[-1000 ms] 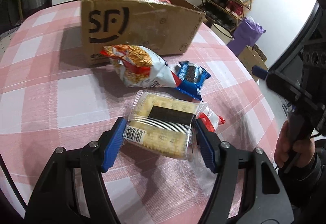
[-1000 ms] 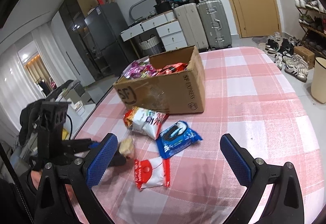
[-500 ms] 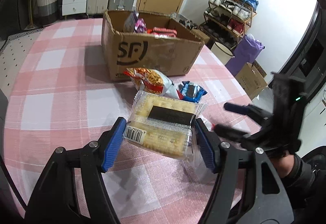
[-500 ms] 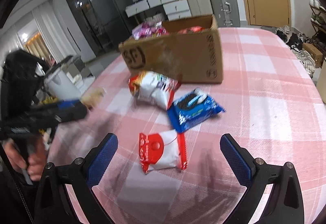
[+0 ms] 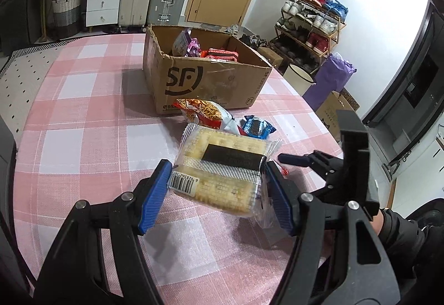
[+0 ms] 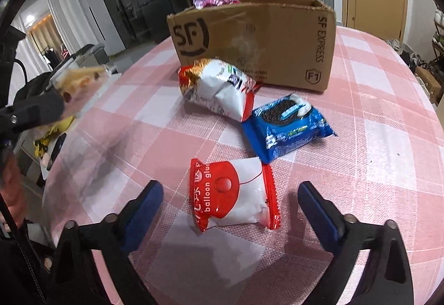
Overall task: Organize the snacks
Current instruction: 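Grasp the red-white balloon gum bag with the right gripper while the left gripper holds the crackers, then lift both packs and carry them over the cardboard box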
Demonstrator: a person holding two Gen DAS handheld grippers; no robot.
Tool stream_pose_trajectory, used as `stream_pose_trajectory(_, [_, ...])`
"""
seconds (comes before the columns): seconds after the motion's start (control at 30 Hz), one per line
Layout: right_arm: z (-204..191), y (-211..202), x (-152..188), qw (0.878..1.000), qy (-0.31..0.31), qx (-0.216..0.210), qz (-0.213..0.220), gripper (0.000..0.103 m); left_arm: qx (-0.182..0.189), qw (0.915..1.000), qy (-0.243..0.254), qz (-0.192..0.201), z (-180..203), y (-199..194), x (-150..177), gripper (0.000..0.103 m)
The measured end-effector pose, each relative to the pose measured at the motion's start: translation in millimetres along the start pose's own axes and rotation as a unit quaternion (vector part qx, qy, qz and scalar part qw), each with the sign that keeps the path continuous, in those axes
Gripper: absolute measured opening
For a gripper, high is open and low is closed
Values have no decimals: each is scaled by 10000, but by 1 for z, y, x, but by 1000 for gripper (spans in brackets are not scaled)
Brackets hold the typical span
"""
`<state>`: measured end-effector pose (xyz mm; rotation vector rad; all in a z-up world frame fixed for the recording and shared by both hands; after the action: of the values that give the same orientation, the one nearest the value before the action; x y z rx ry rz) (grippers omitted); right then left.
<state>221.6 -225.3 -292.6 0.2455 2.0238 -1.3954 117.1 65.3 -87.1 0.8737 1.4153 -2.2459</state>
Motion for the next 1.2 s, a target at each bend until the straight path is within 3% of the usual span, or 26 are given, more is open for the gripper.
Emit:
stream_pose_trajectory(0.03, [0, 2, 0, 10000, -5, -3, -49, 86, 8, 10000, -4, 8, 0, 0, 0, 65])
stream_pose_trajectory(0.13, [-4, 4, 0, 9999, -99, 110, -49, 78, 31, 10000, -12, 32, 1, -3, 0, 65])
stream_pose_trajectory(0.17, [-5, 4, 0, 9998, -148, 140, -37, 66, 55, 10000, -9, 39, 1, -4, 0, 65])
stream_pose_trajectory(0.33, [-6, 2, 0, 9997, -224, 73, 7, 51, 84, 9999, 35, 54, 5, -6, 0, 65])
stream_pose_trajectory(0.53, [-4, -23, -2, 9987, -184, -84, 464, 49, 97, 9999, 80, 81, 8, -12, 1, 65])
stream_pose_trajectory(0.87, [-2, -57, -9, 9955, 1, -414, 853, 49, 99, 9998, 99, 142, 12, -20, 0, 65])
stream_pose_trajectory(1.2, [-7, -103, -34, 9878, 8, -737, 1373, 49, -15, 9994, 191, 280, 21, -30, -17, 65])
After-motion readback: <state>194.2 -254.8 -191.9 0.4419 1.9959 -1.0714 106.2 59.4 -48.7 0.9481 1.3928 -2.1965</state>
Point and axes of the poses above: each gripper's, at about its wrist camera, not at the fingertips, and y roughly the way its jaws point, z to its right, x to its underside, the point moved 1 cm from there along y, roughly the way its jaws point, and after that the axes turned 1 degree about y, right-handed, at the moved point
